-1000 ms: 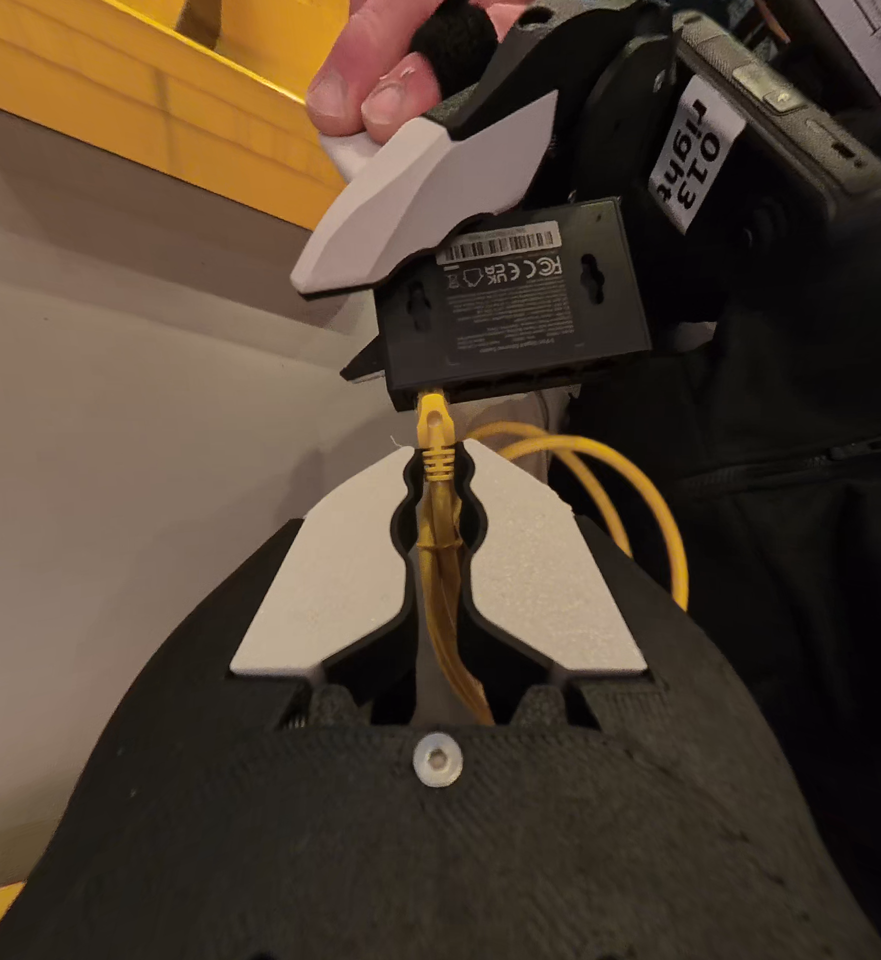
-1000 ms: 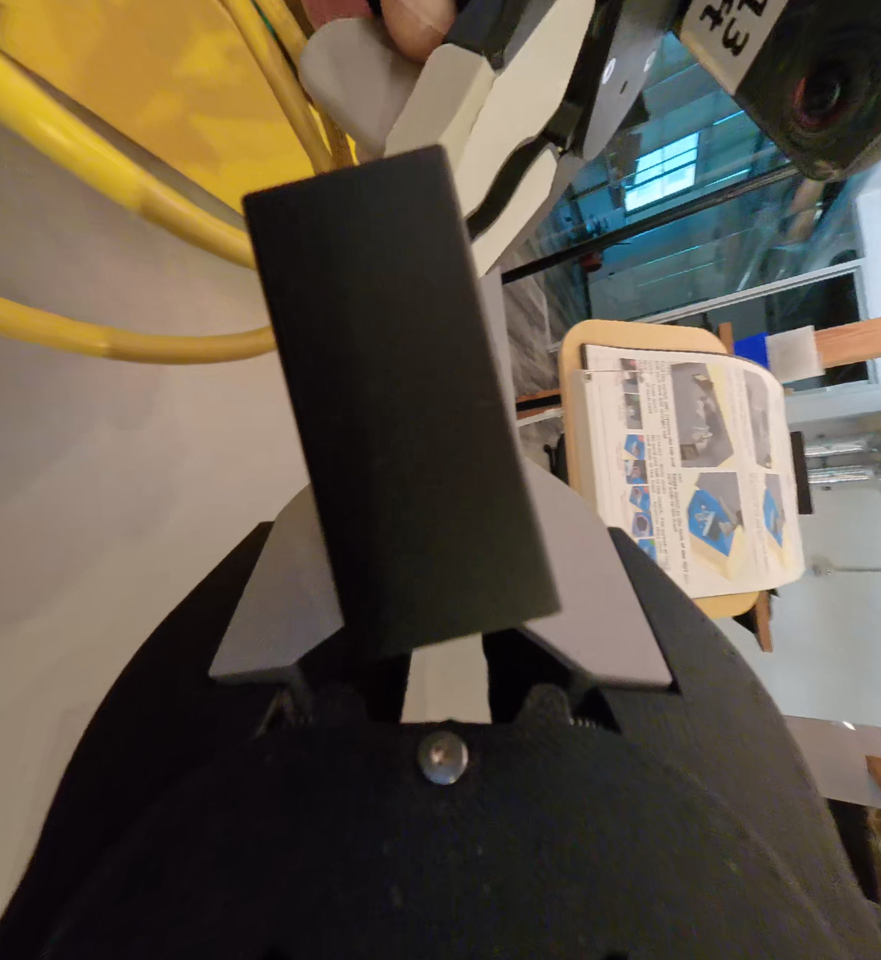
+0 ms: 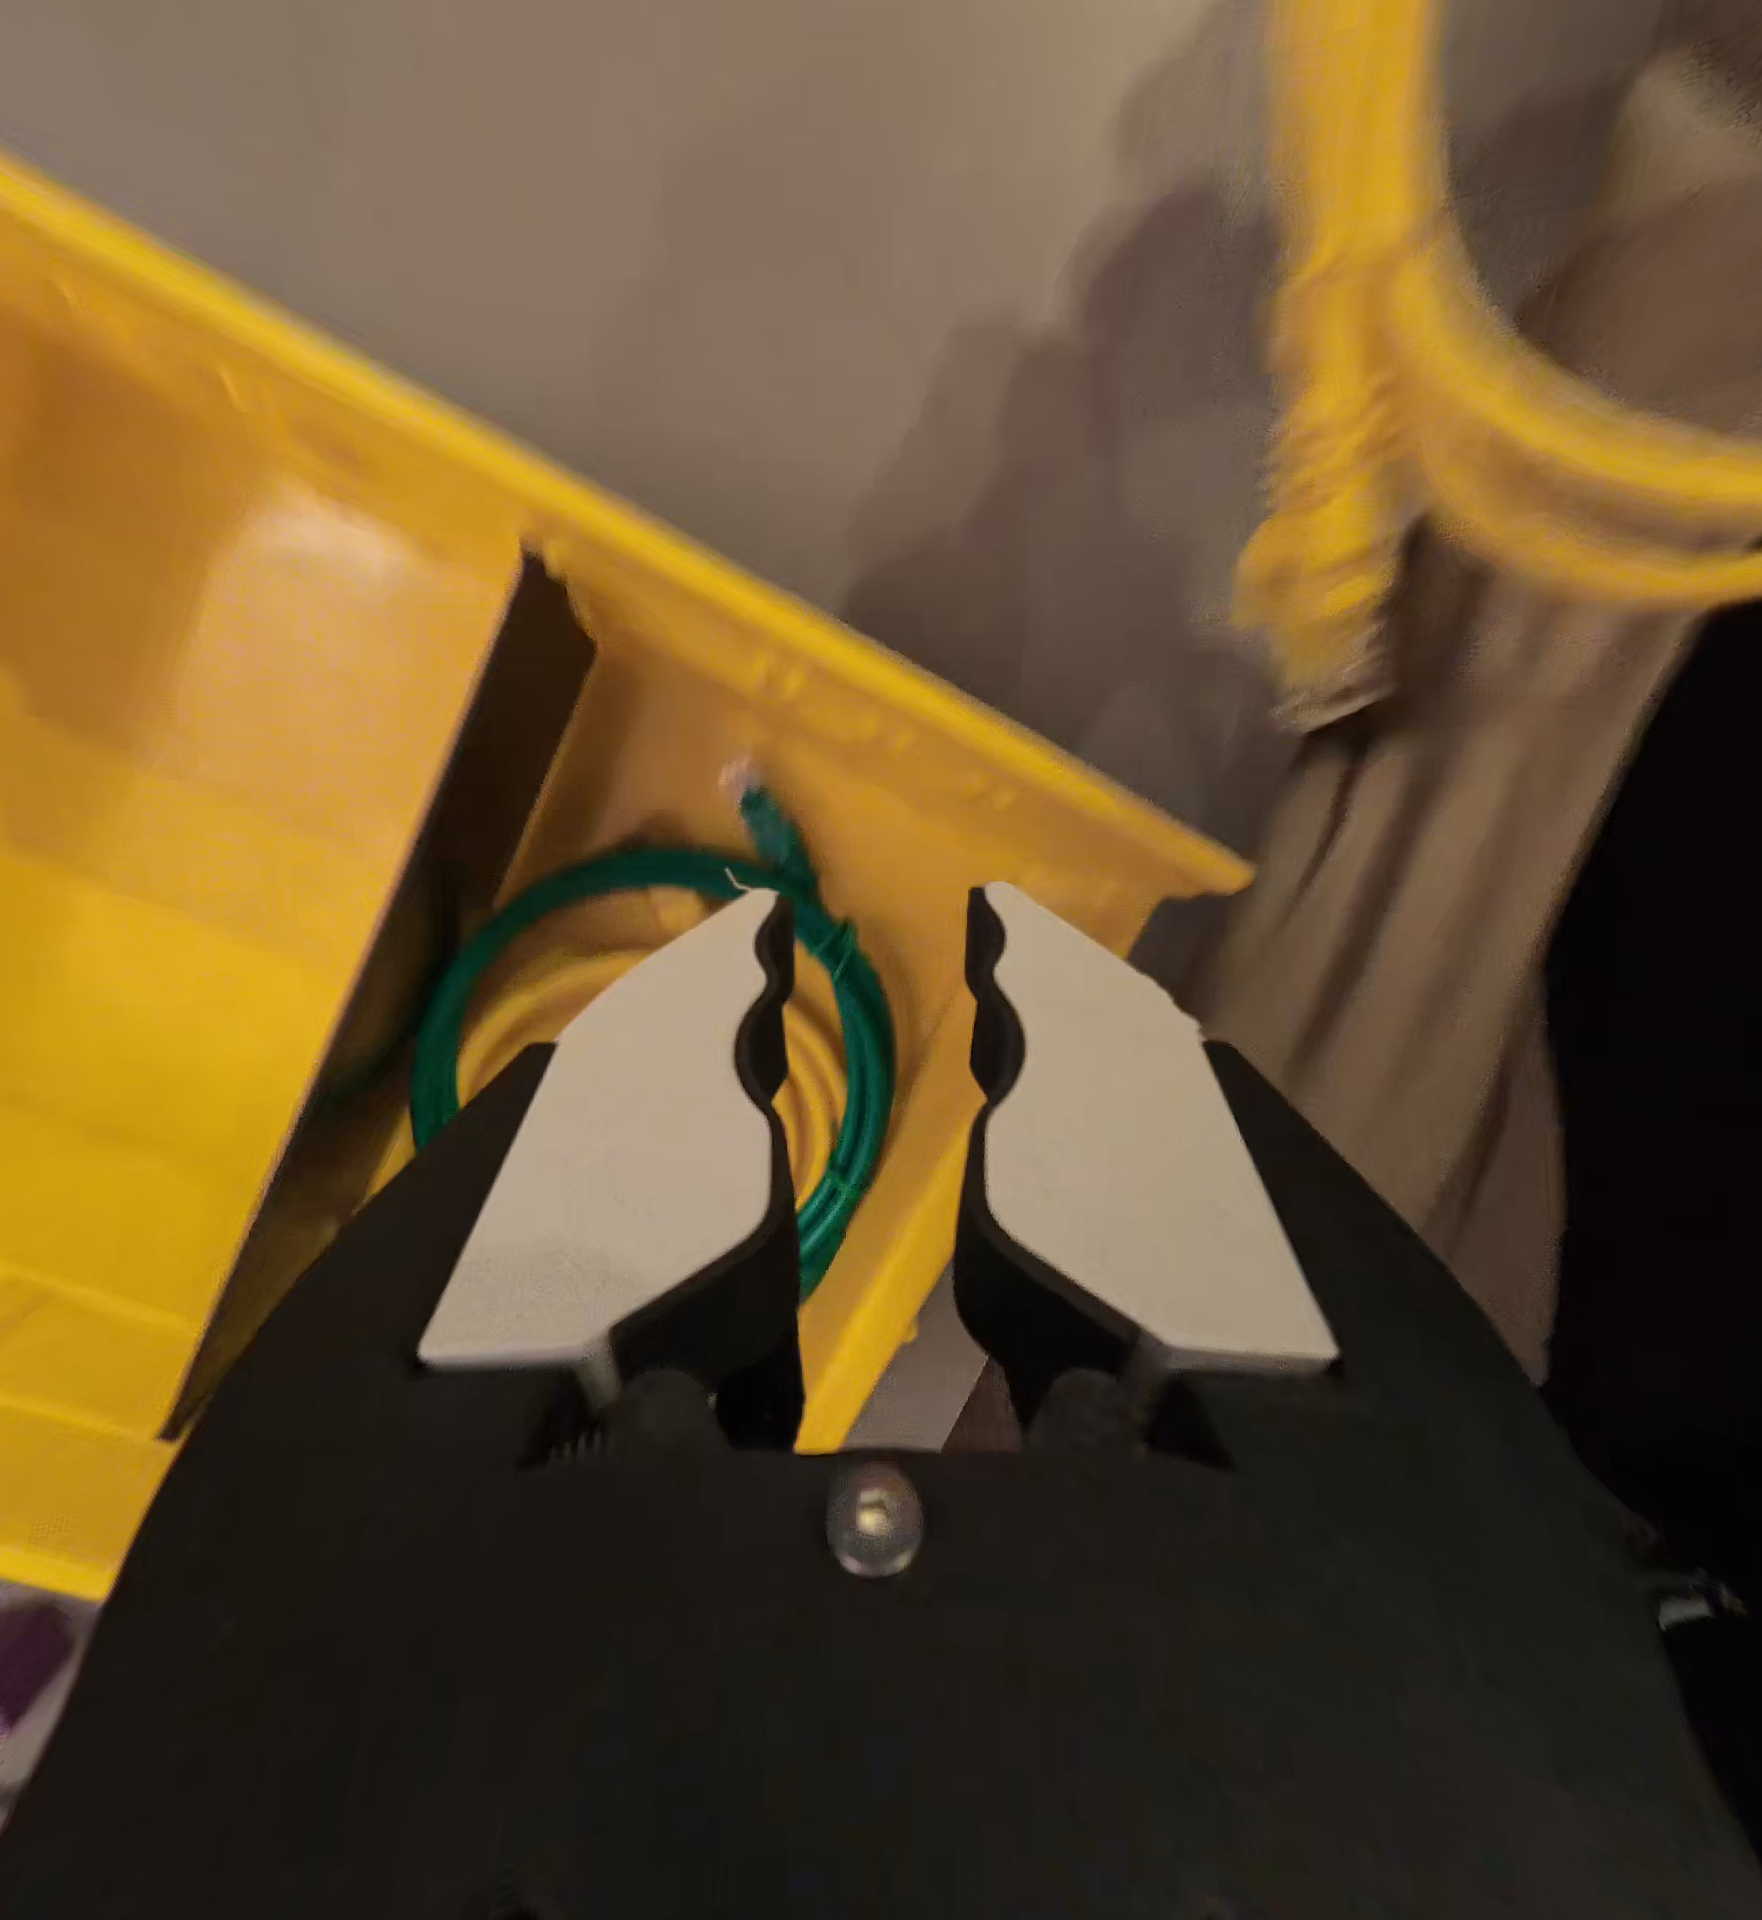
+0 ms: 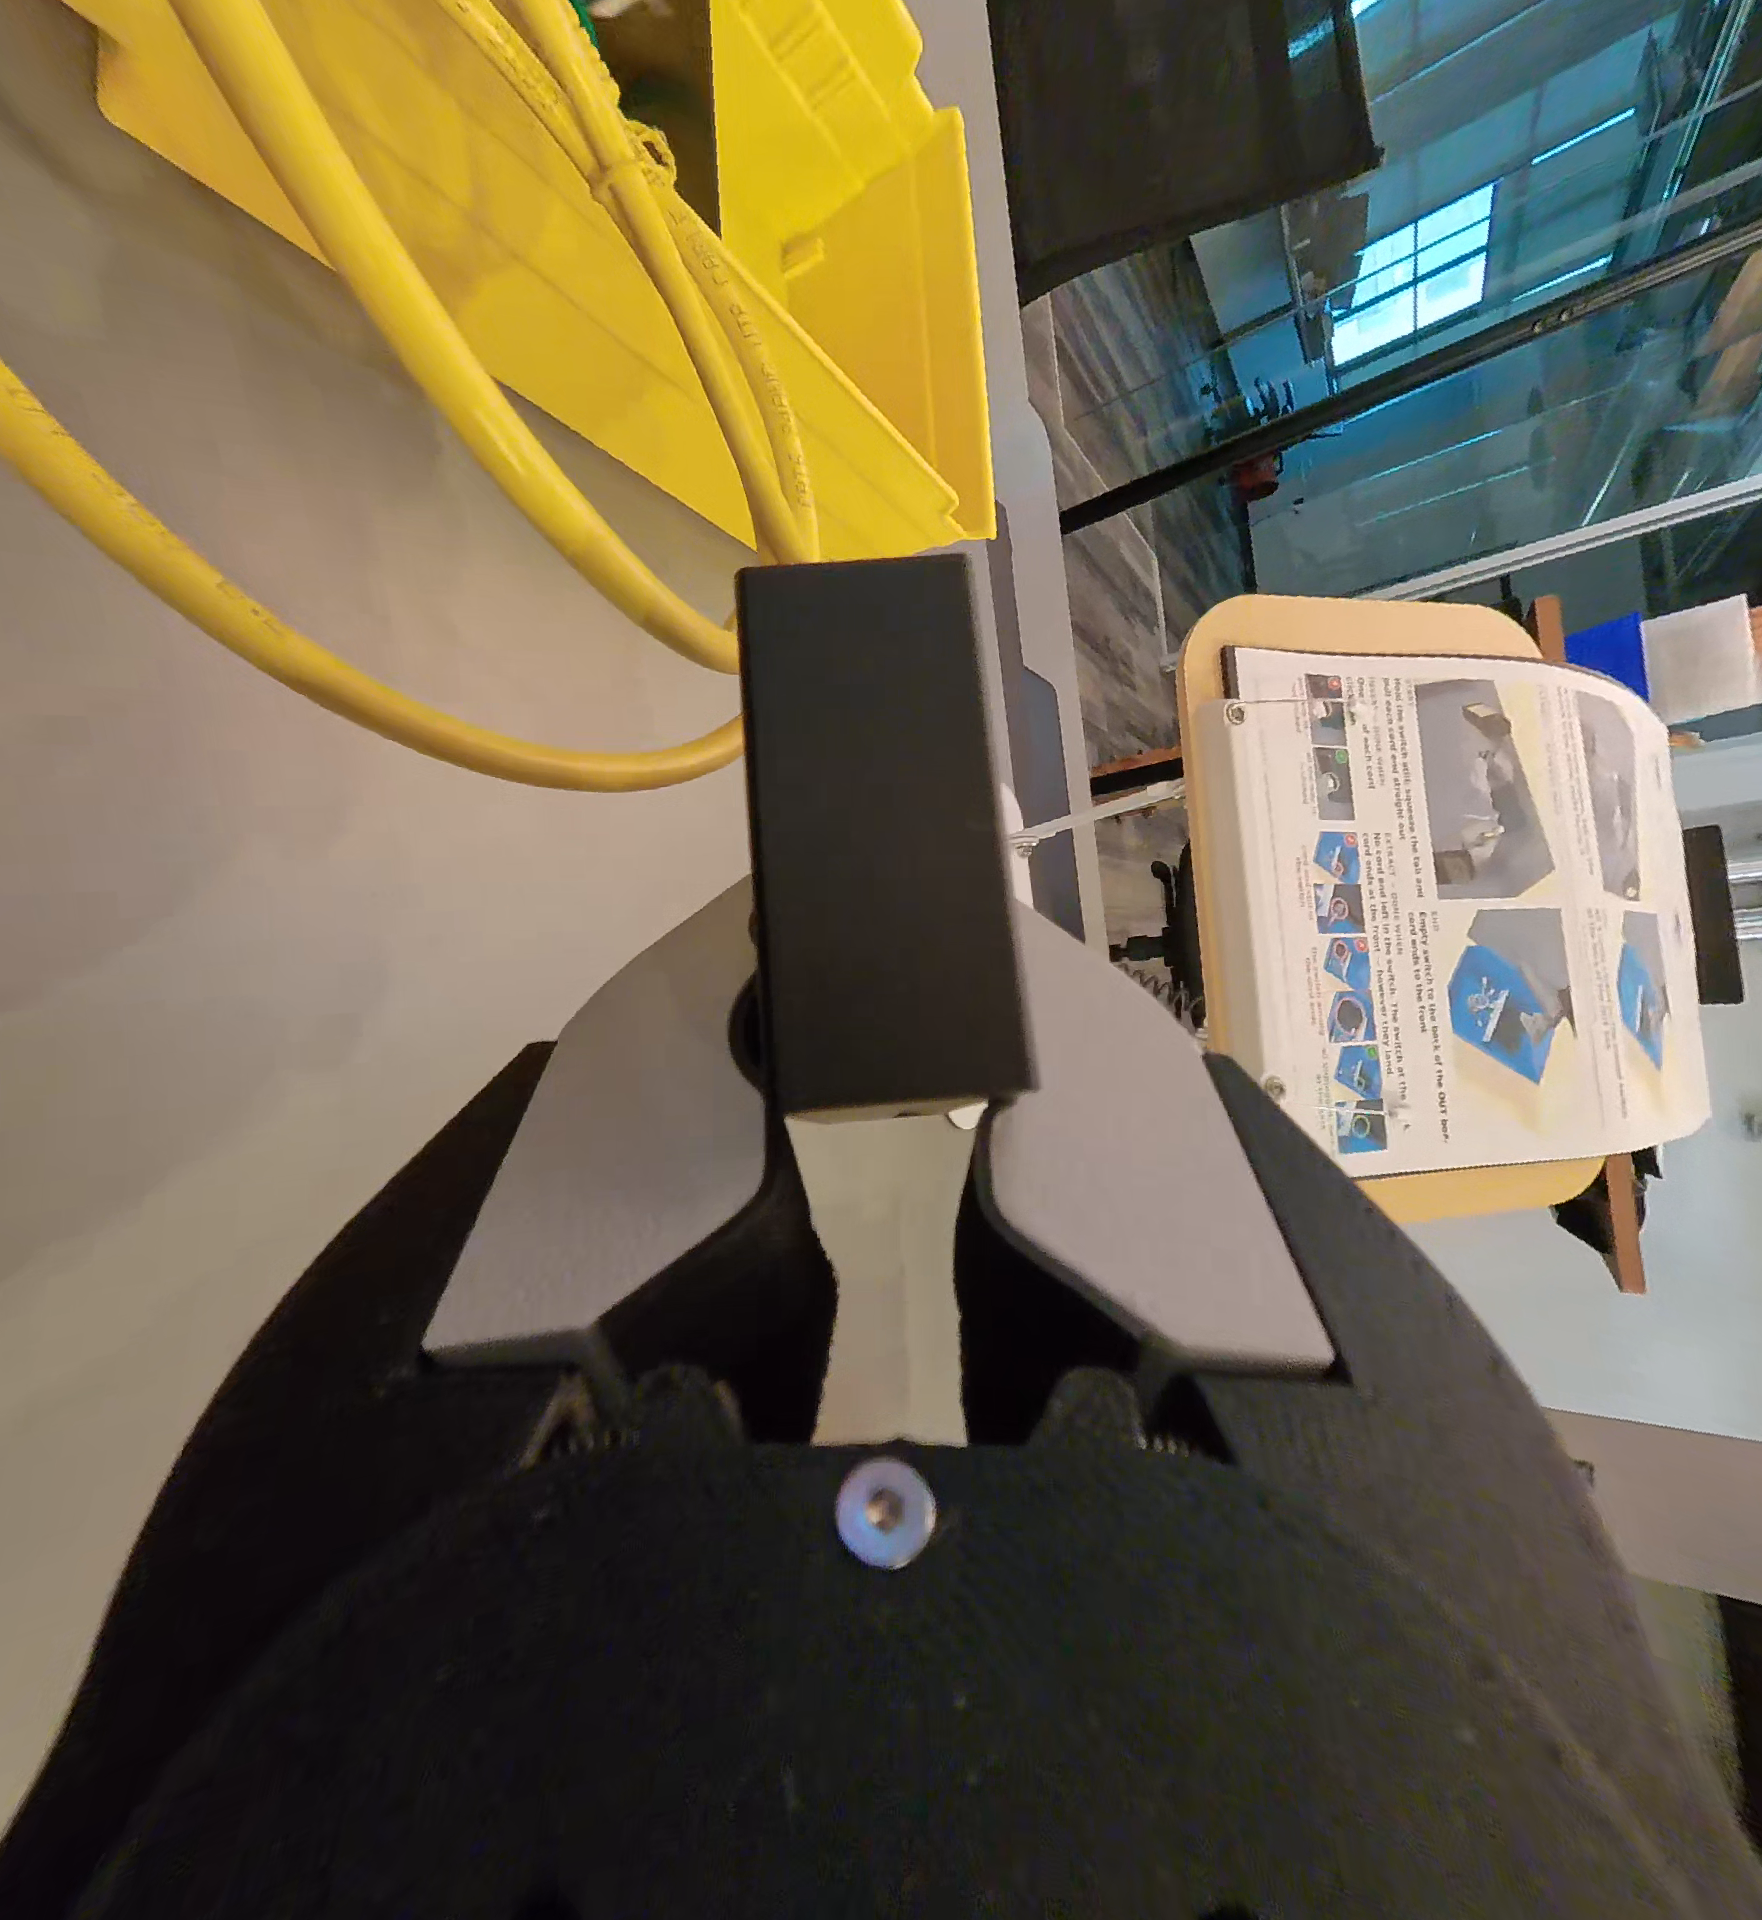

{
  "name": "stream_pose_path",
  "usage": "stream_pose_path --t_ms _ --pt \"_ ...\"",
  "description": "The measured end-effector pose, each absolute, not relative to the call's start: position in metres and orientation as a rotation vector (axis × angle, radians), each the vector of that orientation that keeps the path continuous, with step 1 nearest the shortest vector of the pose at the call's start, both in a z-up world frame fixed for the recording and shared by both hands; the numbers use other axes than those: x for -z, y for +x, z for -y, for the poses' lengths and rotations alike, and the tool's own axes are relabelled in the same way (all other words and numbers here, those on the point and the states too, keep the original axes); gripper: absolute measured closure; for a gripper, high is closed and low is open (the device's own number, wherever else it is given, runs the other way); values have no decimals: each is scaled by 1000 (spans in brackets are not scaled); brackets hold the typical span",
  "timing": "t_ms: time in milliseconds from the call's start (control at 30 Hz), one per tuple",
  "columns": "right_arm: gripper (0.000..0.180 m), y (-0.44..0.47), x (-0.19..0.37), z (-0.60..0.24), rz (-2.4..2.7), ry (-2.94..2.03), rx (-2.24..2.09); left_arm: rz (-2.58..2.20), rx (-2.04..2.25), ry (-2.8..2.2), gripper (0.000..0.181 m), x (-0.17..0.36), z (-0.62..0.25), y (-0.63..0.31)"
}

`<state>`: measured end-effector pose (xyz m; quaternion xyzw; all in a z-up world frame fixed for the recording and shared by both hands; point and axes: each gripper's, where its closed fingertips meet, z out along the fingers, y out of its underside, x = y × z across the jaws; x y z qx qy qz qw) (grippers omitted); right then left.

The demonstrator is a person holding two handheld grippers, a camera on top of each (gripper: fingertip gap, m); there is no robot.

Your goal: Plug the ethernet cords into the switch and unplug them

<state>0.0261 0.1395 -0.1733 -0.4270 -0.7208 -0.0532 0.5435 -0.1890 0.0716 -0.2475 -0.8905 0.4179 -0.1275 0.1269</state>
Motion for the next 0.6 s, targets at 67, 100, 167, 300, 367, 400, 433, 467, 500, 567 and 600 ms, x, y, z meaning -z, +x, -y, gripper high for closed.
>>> stream_pose_path --t_ms 67,100,167,300,367,400,433,467,500,567,600 --pt "148 27 174 -141 1711 -1023 130 -1223 302 -2674 150 277 -63 -199" --pt "148 27 175 -141 1713 -1026 133 -1241 270 -2725 148 291 -57 -203" --pt "148 27 176 -141 1713 -1034 130 -1253 110 -2788 146 308 -56 -217" --pt "148 27 176 -141 1713 -1040 130 -1188 136 -2839 150 327 -59 -209" --pt "148 27 176 -140 1715 -1041 125 -1199 74 -2871 158 336 -59 -214" --pt "148 27 176 -140 1715 -1040 123 -1203 93 -2865 159 337 -59 -212" --pt "148 27 175 -140 1713 -1041 122 -1208 119 -2853 161 334 -59 -211" --pt "148 28 175 -141 1710 -1043 123 -1195 147 -2842 161 329 -59 -211" --pt "148 29 175 -141 1706 -1044 124 -1168 187 -2819 162 321 -61 -210" --pt "148 31 173 -143 1694 -1048 128 -1087 263 -2763 164 300 -67 -211" --pt "148 33 172 -144 1687 -1050 130 -1054 299 -2714 165 287 -71 -210"
